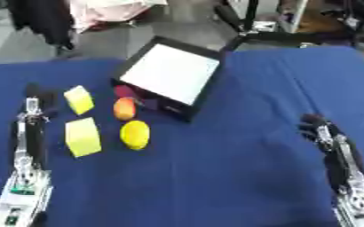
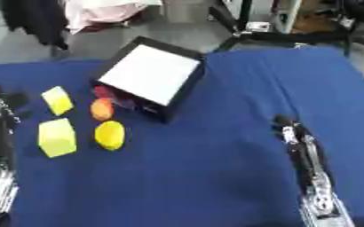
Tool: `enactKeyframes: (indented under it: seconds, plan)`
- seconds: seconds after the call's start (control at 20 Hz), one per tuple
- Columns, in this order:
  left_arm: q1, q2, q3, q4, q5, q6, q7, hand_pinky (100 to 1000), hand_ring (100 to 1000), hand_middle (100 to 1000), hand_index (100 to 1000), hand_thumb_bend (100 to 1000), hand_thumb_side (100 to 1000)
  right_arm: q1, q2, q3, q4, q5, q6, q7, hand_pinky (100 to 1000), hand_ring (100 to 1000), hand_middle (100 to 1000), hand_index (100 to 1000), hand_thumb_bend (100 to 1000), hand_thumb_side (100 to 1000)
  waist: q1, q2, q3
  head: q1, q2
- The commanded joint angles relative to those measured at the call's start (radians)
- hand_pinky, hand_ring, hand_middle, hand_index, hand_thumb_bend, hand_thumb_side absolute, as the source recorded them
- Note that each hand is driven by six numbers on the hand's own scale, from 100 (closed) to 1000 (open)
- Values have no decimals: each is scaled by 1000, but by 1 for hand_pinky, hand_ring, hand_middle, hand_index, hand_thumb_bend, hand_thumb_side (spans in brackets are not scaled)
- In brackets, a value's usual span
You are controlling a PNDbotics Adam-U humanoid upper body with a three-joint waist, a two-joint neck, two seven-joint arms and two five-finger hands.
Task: Pick up objects on the table and place them in the box.
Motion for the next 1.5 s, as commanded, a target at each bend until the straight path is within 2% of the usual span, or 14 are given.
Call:
enactKeyframes:
  seconds: [0.05, 0.45, 0.55, 0.65, 0.75, 0.85, 0.9, 0.95, 1.1, 1.3, 1.5]
  plan:
    - [-6, 9, 6, -22, -7, -1, -5, 739, 808, 679, 722, 336, 1000, -10, -6, -4, -20, -4, -2, 2, 833, 794, 765, 807, 100, 875, -13, 8, 0, 5, -2]
    - [-6, 14, 12, -30, -38, 3, -18, 747, 821, 693, 734, 351, 987, -11, -6, -4, -22, -2, -6, 9, 834, 797, 768, 810, 100, 875, -13, 8, -2, 0, -2]
    - [-11, 45, 20, -44, -116, 11, -65, 786, 851, 741, 795, 394, 861, -12, -6, -4, -21, -1, -6, 11, 834, 797, 768, 810, 100, 874, -13, 7, -5, -1, -2]
    - [-27, 119, 30, -73, -269, 23, -199, 825, 865, 775, 859, 447, 768, -11, -7, -5, -20, -1, -6, 12, 834, 797, 768, 810, 100, 876, -11, 6, -6, -4, -2]
    - [-45, 215, 39, -109, -424, 24, -371, 850, 873, 798, 892, 493, 730, -11, -9, -6, -18, 0, -5, 12, 834, 797, 768, 810, 100, 876, -7, 5, -6, -6, -2]
    - [-66, 323, 27, -131, -531, 14, -549, 880, 866, 818, 919, 596, 647, -11, -12, -5, -18, 2, -5, 13, 835, 797, 768, 810, 100, 876, -2, 2, -8, -9, -2]
    - [-79, 382, 11, -131, -571, 7, -639, 885, 863, 823, 922, 620, 613, -11, -13, -5, -17, 2, -5, 14, 835, 797, 768, 809, 100, 876, 1, 0, -10, -9, -2]
    - [-92, 432, -5, -127, -598, -1, -718, 888, 860, 824, 922, 655, 622, -10, -15, -4, -17, 2, -4, 14, 835, 797, 768, 809, 100, 877, 4, -1, -11, -11, -2]
    - [-134, 552, -70, -84, -644, -23, -897, 898, 837, 826, 925, 741, 609, -11, -18, 0, -16, 3, -4, 18, 835, 797, 768, 809, 100, 877, 9, -5, -18, -10, -2]
    - [-200, 619, -153, 14, -693, -46, -1033, 900, 797, 812, 927, 799, 615, -10, -19, 3, -15, 2, -4, 21, 835, 796, 768, 808, 100, 878, 13, -8, -27, -6, -2]
    - [-245, 608, -196, 94, -744, -58, -1063, 895, 783, 804, 917, 798, 617, -11, -19, 4, -16, 1, -3, 21, 834, 796, 767, 808, 100, 880, 12, -7, -31, -9, -2]
